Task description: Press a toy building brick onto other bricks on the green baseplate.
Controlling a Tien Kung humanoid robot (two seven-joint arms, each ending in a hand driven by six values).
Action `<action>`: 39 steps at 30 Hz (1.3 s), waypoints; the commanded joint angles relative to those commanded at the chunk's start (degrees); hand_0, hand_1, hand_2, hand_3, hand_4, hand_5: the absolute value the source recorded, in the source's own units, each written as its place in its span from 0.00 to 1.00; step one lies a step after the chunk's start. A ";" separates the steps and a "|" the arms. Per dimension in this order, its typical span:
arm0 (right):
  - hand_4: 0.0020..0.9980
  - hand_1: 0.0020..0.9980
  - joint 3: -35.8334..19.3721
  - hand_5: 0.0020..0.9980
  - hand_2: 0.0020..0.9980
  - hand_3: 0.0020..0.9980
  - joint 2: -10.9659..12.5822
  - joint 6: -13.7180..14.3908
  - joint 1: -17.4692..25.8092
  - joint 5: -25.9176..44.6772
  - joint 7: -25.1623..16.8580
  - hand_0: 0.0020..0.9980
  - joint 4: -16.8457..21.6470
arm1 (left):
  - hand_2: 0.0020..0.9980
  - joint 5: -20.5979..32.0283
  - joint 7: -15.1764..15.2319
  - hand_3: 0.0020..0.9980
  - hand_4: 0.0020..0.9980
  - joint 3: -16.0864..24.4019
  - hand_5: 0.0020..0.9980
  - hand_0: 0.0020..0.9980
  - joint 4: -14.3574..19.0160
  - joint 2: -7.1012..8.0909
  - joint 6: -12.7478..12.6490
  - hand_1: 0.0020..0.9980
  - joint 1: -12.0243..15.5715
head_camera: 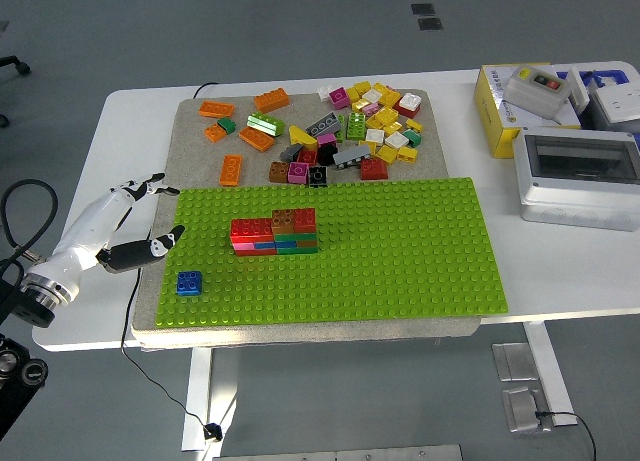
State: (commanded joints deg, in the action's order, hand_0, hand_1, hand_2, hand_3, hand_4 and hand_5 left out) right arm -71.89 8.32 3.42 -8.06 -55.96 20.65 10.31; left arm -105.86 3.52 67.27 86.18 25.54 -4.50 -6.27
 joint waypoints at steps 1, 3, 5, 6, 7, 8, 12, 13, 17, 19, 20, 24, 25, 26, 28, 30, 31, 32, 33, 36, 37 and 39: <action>0.61 0.63 -0.02 1.00 0.47 0.74 0.02 -0.01 0.00 0.00 -0.01 0.71 0.00 | 0.98 -0.67 -0.85 0.78 0.68 -0.21 0.32 1.00 0.00 0.14 0.61 0.96 -0.05; 0.61 0.63 -0.08 1.00 0.46 0.74 0.06 -0.02 -0.03 -0.02 -0.04 0.71 0.00 | 1.00 -1.92 -2.30 0.77 0.69 -0.93 0.32 1.00 -0.14 0.54 1.73 1.00 -0.27; 0.61 0.63 -0.05 1.00 0.46 0.74 0.12 -0.02 -0.09 0.11 -0.07 0.71 0.00 | 1.00 -3.90 -3.78 0.77 0.69 -2.51 0.32 1.00 -0.54 1.31 2.61 1.00 -0.91; 0.61 0.63 -0.03 1.00 0.46 0.74 0.14 -0.01 -0.10 0.18 -0.09 0.71 0.00 | 1.00 -4.63 -4.19 0.77 0.69 -3.22 0.32 1.00 -0.74 1.64 2.81 1.00 -1.22; 0.61 0.63 -0.02 1.00 0.46 0.74 0.15 -0.01 -0.11 0.22 -0.09 0.71 0.00 | 1.00 -5.22 -4.48 0.77 0.69 -3.84 0.32 1.00 -0.92 1.93 2.93 1.00 -1.49; 0.61 0.63 0.02 1.00 0.46 0.74 0.17 -0.02 -0.14 0.26 -0.09 0.71 0.00 | 1.00 -5.94 -4.82 0.76 0.70 -4.66 0.32 1.00 -1.21 2.33 3.03 1.00 -1.87; 0.61 0.63 0.32 1.00 0.46 0.74 0.25 -0.02 -0.22 0.67 -0.13 0.71 0.00 | 1.00 -7.57 -5.54 0.76 0.70 -7.29 0.32 1.00 -2.15 3.81 3.27 1.00 -3.19; 0.61 0.63 0.39 1.00 0.46 0.74 0.27 -0.02 -0.22 0.77 -0.14 0.71 0.00 | 1.00 -7.71 -5.61 0.76 0.70 -7.88 0.32 1.00 -2.30 4.12 3.32 1.00 -3.50; 0.61 0.63 0.44 1.00 0.45 0.74 0.33 -0.08 -0.27 0.75 -0.09 0.71 0.00 | 1.00 -8.00 -6.31 0.76 0.70 -10.30 0.31 1.00 -2.52 5.16 3.88 1.00 -4.70; 0.61 0.63 0.37 1.00 0.45 0.74 0.36 -0.13 -0.28 0.65 -0.05 0.71 0.00 | 1.00 -7.95 -6.64 0.76 0.70 -11.18 0.31 1.00 -2.26 5.55 4.25 1.00 -5.12; 0.61 0.63 0.32 1.00 0.45 0.74 0.38 -0.15 -0.28 0.59 -0.03 0.71 0.00 | 1.00 -7.83 -6.84 0.77 0.71 -11.43 0.32 1.00 -1.99 5.75 4.48 1.00 -5.24; 0.61 0.63 0.32 1.00 0.45 0.74 0.47 -0.18 -0.29 0.62 -0.01 0.71 0.00 | 1.00 -7.24 -7.38 0.77 0.71 -11.47 0.32 1.00 -0.65 6.45 5.43 1.00 -5.08; 0.61 0.63 0.34 1.00 0.45 0.74 0.49 -0.17 -0.29 0.67 -0.03 0.71 0.00 | 1.00 -7.04 -7.40 0.77 0.71 -11.43 0.32 1.00 -0.39 6.58 5.68 1.00 -4.99; 0.61 0.63 0.34 1.00 0.45 0.74 0.51 -0.17 -0.29 0.69 -0.04 0.71 0.00 | 1.00 -6.89 -7.40 0.77 0.72 -11.40 0.32 1.00 -0.23 6.68 5.89 1.00 -4.92; 0.61 0.63 0.32 1.00 0.45 0.74 0.56 -0.17 -0.31 0.70 -0.06 0.71 0.00 | 1.00 -6.65 -7.46 0.77 0.72 -11.34 0.32 1.00 -0.12 6.77 6.29 1.00 -4.81; 0.61 0.63 0.31 1.00 0.45 0.74 0.58 -0.17 -0.31 0.73 -0.09 0.71 0.00 | 1.00 -6.57 -7.55 0.77 0.72 -11.30 0.32 1.00 -0.12 6.75 6.50 1.00 -4.75; 0.61 0.63 0.28 1.00 0.45 0.74 0.59 -0.17 -0.31 0.72 -0.11 0.71 0.00 | 1.00 -6.61 -7.63 0.77 0.72 -11.27 0.32 1.00 -0.14 6.72 6.58 1.00 -4.72; 0.61 0.63 0.26 1.00 0.44 0.74 0.60 -0.18 -0.31 0.71 -0.12 0.71 0.00 | 1.00 -6.62 -7.67 0.77 0.73 -11.27 0.32 1.00 -0.17 6.68 6.63 1.00 -4.69; 0.61 0.63 0.24 1.00 0.44 0.74 0.61 -0.18 -0.31 0.70 -0.13 0.71 0.00 | 1.00 -6.63 -7.69 0.77 0.73 -11.28 0.32 1.00 -0.21 6.65 6.65 1.00 -4.68; 0.61 0.63 0.17 1.00 0.44 0.74 0.61 -0.19 -0.30 0.66 -0.14 0.71 0.00 | 1.00 -6.84 -7.83 0.77 0.73 -11.42 0.32 1.00 -0.48 6.38 6.66 1.00 -4.65; 0.61 0.63 0.15 1.00 0.44 0.74 0.60 -0.20 -0.30 0.63 -0.14 0.71 0.00 | 1.00 -6.91 -7.86 0.77 0.73 -11.47 0.32 1.00 -0.57 6.28 6.63 1.00 -4.63; 0.61 0.63 0.14 1.00 0.44 0.74 0.58 -0.20 -0.29 0.63 -0.13 0.71 0.00 | 1.00 -7.12 -7.94 0.77 0.73 -11.55 0.31 1.00 -0.80 6.01 6.58 1.00 -4.61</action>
State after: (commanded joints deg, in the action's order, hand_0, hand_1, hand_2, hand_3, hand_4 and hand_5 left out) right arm -71.74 8.90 3.22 -8.35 -55.34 20.53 10.31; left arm -112.98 -4.42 55.72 85.38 31.55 2.09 -10.87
